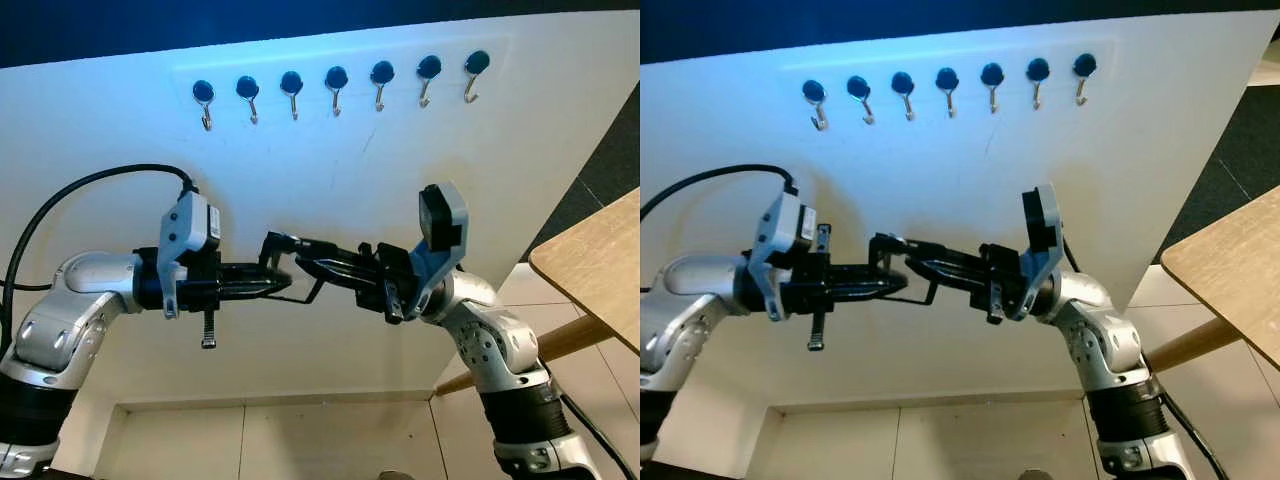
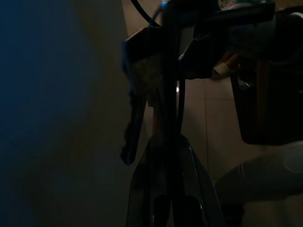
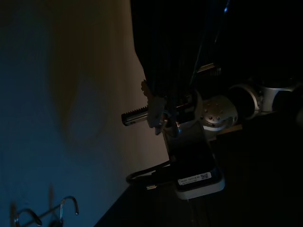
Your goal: Hang keys on a hook
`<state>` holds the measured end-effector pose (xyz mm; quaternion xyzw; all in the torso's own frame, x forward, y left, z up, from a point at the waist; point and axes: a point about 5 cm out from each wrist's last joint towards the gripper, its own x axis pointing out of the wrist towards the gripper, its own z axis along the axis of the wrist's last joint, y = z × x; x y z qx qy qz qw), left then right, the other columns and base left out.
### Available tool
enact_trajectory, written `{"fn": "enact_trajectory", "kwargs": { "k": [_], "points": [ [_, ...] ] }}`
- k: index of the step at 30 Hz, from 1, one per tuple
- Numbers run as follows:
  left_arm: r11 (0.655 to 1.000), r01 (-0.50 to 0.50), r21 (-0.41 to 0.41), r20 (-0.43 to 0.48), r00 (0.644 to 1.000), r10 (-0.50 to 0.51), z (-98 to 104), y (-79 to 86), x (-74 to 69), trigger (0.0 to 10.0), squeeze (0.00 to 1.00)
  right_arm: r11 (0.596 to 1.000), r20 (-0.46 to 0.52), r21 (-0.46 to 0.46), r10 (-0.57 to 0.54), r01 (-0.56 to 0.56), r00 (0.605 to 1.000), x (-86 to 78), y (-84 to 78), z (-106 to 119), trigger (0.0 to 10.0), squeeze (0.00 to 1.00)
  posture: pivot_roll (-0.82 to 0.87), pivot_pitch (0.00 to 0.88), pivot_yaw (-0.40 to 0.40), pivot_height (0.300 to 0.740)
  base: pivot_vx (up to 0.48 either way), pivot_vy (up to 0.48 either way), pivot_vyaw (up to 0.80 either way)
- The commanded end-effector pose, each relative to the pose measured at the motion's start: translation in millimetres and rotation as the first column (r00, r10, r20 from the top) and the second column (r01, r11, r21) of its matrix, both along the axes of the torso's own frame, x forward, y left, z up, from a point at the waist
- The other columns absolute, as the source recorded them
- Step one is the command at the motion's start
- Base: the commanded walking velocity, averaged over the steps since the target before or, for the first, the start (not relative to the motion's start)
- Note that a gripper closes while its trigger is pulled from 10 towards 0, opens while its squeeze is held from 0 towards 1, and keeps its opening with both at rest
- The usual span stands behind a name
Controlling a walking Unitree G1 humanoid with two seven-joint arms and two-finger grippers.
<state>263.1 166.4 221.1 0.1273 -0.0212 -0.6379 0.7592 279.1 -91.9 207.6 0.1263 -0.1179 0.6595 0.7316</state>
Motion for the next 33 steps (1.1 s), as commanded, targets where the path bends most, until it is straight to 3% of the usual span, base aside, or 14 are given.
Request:
{"fn": "enact_trajectory", "kwargs": {
  "k": [1,2,16,20,21,23,24,25,28,33],
  "points": [
    [0.998,-0.002,-0.057,0.059,0.998,0.005,11.9,-0.7,1.4,0.0,0.00,1.000,-0.024,-0.016,-0.002,0.002,1.000,0.2,2.8,-5.1,10.0,0.91,-0.09,0.082,0.092,0.740,0.000,0.000,0.00],
    [0.998,-0.008,-0.064,0.063,0.998,0.012,12.8,-0.6,2.1,0.0,0.00,1.000,-0.028,-0.012,-0.010,0.010,1.000,1.0,2.2,-4.9,10.0,1.00,-0.09,0.082,0.092,0.740,0.000,0.000,0.00],
    [0.989,-0.067,-0.130,0.095,0.992,0.080,22.1,8.1,5.3,0.0,0.00,0.992,-0.038,-0.005,-0.123,0.123,0.992,9.8,-12.0,-5.8,10.0,1.00,-0.09,0.093,0.094,0.740,0.000,0.000,0.00],
    [0.979,-0.122,-0.165,0.106,0.984,0.140,29.4,12.2,10.5,0.0,0.00,0.972,-0.059,-0.055,-0.232,0.228,0.971,18.3,-19.3,-17.9,10.0,1.00,-0.09,0.099,0.093,0.740,0.000,0.000,0.00],
    [0.975,-0.139,-0.171,0.113,0.981,0.159,31.6,11.8,12.1,3.7,0.00,0.962,-0.062,-0.078,-0.265,0.260,0.962,20.7,-19.8,-22.3,10.0,0.95,-0.09,0.104,0.092,0.740,0.000,0.000,0.00],
    [0.973,-0.149,-0.174,0.119,0.978,0.171,33.0,11.4,13.0,3.7,0.00,0.956,-0.064,-0.092,-0.286,0.280,0.956,22.1,-20.1,-25.0,10.0,0.95,-0.09,0.104,0.092,0.740,0.000,0.000,0.00],
    [0.971,-0.137,-0.198,0.126,0.979,0.163,36.6,9.8,12.3,10.0,0.00,0.950,-0.069,-0.099,-0.302,0.295,0.951,23.0,-19.9,-27.9,10.0,0.39,-0.09,0.104,0.092,0.740,0.000,0.000,0.00],
    [0.968,-0.114,-0.225,0.134,0.980,0.146,40.0,8.2,10.5,10.0,0.00,0.945,-0.071,-0.101,-0.320,0.312,0.945,24.2,-19.8,-29.8,10.0,0.00,-0.09,0.104,0.092,0.740,0.000,0.000,0.00],
    [0.963,-0.089,-0.253,0.143,0.981,0.128,43.2,7.0,8.3,10.0,0.00,0.940,-0.077,-0.094,-0.337,0.329,0.938,25.6,-19.9,-30.1,10.0,0.00,-0.09,0.104,0.092,0.740,0.000,0.000,0.00],
    [0.974,0.016,-0.227,0.119,0.993,0.011,41.5,6.8,-1.4,10.0,0.00,0.929,-0.115,0.085,-0.350,0.361,0.930,30.6,-23.9,-6.3,10.0,0.00,-0.09,0.114,0.096,0.740,0.000,0.000,0.00]
  ]
}}
